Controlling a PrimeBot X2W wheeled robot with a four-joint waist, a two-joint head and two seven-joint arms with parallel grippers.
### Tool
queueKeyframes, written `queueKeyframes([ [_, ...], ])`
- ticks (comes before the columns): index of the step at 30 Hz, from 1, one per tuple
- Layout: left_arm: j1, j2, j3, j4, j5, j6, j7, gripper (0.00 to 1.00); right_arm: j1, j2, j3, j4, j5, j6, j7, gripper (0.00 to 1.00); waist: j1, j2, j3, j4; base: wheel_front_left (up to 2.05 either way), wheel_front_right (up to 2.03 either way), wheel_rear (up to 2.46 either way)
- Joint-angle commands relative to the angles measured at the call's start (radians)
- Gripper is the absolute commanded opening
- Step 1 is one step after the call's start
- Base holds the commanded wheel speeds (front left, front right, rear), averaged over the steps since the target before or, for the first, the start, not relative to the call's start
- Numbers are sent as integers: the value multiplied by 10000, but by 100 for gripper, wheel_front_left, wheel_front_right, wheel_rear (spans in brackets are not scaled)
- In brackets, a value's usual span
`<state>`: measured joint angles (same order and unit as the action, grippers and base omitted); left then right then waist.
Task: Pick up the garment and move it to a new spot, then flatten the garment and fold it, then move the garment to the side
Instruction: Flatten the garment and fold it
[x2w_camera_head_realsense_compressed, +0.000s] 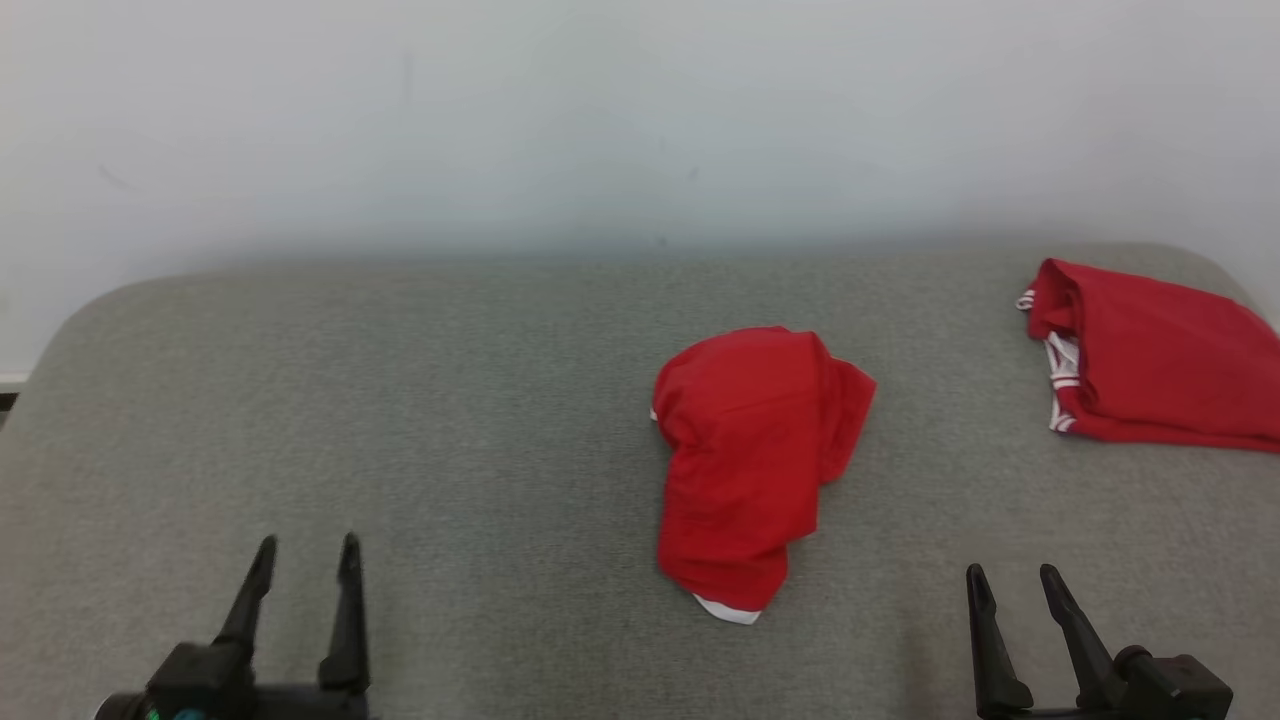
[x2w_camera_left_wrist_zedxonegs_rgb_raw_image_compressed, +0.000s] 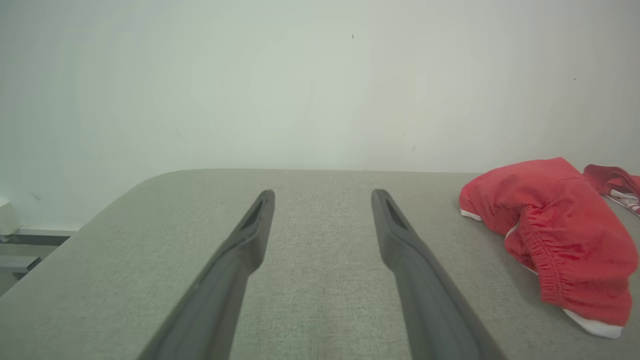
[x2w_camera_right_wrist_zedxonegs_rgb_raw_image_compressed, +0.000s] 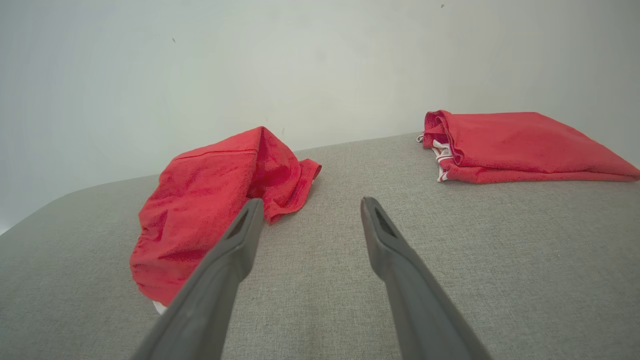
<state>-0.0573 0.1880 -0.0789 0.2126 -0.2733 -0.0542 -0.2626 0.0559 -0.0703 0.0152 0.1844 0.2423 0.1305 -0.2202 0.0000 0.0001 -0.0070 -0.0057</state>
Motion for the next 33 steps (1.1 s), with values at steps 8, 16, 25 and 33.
queueKeyframes([
  [8,-1895,-282,-1155,772,128,-516,160,100,-253,-3,42,87,131,4,-113,100,0,-1,639,-1239,0,0,0],
  [16,-3029,-385,-2182,1937,-23,-715,639,100,-577,48,143,253,213,4,-252,100,0,-1,1071,-1934,0,0,0],
  [25,-3300,-371,-3179,3094,-312,-753,837,100,-817,79,248,421,263,4,-365,100,0,-1,1388,-2387,0,0,0],
  [33,-3149,-204,-3803,3946,-706,-750,1002,100,-960,108,266,556,327,4,-422,100,0,-1,1653,-2793,0,0,0],
])
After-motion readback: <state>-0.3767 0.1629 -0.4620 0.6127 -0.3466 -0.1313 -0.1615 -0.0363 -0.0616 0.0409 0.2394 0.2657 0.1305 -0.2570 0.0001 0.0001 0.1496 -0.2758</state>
